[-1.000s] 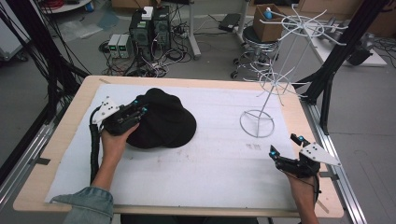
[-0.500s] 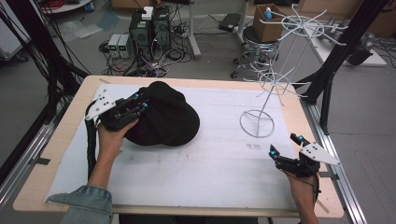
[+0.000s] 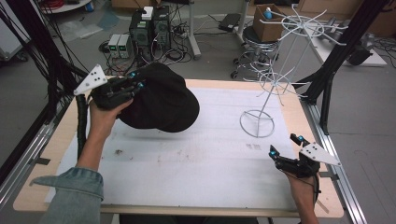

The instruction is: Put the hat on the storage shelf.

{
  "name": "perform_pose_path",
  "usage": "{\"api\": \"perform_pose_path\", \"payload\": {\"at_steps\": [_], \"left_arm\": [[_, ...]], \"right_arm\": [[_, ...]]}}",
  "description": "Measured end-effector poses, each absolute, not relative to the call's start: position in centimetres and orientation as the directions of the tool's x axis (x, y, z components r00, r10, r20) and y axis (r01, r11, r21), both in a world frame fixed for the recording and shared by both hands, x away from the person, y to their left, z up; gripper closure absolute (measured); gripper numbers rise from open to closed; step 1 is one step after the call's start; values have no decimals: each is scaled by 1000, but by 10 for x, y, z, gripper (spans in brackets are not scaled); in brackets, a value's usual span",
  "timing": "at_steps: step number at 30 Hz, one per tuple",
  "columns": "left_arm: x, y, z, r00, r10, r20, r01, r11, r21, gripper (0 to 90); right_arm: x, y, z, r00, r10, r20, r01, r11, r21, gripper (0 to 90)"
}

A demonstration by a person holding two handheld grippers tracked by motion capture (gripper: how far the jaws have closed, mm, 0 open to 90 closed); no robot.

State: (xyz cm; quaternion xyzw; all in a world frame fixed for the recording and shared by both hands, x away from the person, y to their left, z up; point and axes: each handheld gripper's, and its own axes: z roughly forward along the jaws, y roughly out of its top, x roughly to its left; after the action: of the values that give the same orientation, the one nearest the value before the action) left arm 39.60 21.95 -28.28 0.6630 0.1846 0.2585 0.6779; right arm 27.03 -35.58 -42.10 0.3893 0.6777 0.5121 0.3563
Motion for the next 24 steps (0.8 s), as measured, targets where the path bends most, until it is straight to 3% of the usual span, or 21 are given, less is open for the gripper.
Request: {"api": "perform_pose_path", "payload": {"at_steps": [18, 24], "left_arm": [[415, 199, -193, 859, 470, 201, -230, 4, 973, 733], [422, 194, -177, 875, 444, 192, -233, 40, 972, 733]], "right_arm": [[272, -358, -428, -423, 900, -108, 198, 208, 958, 108], [272, -354, -430, -438, 888, -141, 202, 250, 947, 108]]}}
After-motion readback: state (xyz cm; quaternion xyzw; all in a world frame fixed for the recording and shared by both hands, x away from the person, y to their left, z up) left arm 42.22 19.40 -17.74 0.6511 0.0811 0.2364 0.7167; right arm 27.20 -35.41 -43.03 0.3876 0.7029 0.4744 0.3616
